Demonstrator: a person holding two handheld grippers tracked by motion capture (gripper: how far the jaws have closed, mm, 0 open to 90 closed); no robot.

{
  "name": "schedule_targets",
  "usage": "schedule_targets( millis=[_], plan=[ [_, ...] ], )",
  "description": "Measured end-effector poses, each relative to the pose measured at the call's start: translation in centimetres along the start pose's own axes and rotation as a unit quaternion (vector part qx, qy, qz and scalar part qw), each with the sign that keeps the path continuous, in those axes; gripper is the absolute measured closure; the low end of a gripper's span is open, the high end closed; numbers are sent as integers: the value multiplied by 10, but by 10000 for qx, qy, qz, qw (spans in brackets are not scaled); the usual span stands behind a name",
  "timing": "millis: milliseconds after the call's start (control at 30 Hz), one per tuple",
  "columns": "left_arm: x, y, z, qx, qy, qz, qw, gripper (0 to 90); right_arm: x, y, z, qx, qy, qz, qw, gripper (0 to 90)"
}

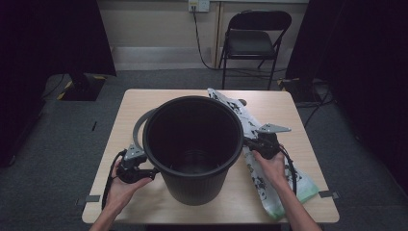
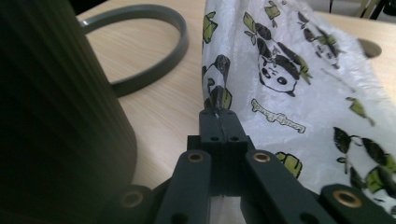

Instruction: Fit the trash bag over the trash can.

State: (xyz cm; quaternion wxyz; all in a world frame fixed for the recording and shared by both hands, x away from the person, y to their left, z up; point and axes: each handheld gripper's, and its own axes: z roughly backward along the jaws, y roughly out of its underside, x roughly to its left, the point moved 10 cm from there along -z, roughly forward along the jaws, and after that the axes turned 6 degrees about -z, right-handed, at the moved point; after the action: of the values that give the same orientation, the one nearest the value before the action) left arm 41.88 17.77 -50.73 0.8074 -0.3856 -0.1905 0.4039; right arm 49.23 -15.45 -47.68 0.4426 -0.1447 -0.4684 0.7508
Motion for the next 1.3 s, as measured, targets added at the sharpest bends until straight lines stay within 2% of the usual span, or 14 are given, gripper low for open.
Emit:
schedule_targets(
  millis=[67, 100, 200, 300, 467, 600, 733, 967, 1033, 1133, 1200, 1267, 1300],
  plan=[
    [2, -2, 2, -27, 2, -7, 10000, 289, 5, -6, 4, -72, -39, 40, 10000, 900],
    [6, -8, 7, -119, -85, 2, 9999, 289, 8, -10, 7, -122, -81, 49, 9999, 900],
    [11, -16, 14, -252, -128, 77, 9996, 289, 15, -20, 13, -207, -139, 109, 9996, 900],
    [14, -24, 20, -394, -63, 228, 9989, 289, 22, -29, 18, -303, -216, 126, 9992, 900],
    [16, -42, 31, -728, -25, 334, 9968, 298, 35, -44, 24, -420, -368, 145, 9983, 900],
    [19, -57, 40, -876, -89, 254, 9958, 300, 40, -55, 30, -563, -447, 101, 9974, 900],
    [25, -78, 54, -1216, -133, 286, 9921, 318, 45, -68, 38, -702, -498, 122, 9962, 900],
    [22, -108, 71, -1469, -120, 125, 9890, 328, 53, -94, 58, -1039, -580, 188, 9927, 900],
    [22, -115, 76, -1577, -63, 174, 9873, 327, 56, -100, 64, -1128, -603, 219, 9915, 900],
    [24, -124, 85, -1697, -93, 183, 9853, 324, 61, -107, 73, -1270, -654, 248, 9894, 900],
    [25, -130, 89, -1749, -148, 166, 9843, 323, 64, -113, 79, -1360, -699, 281, 9878, 900],
    [28, -133, 92, -1693, -336, 59, 9850, 340, 68, -120, 85, -1438, -746, 317, 9863, 900],
    [29, -135, 94, -1713, -339, 61, 9846, 340, 71, -123, 87, -1474, -758, 347, 9856, 900]
  ],
)
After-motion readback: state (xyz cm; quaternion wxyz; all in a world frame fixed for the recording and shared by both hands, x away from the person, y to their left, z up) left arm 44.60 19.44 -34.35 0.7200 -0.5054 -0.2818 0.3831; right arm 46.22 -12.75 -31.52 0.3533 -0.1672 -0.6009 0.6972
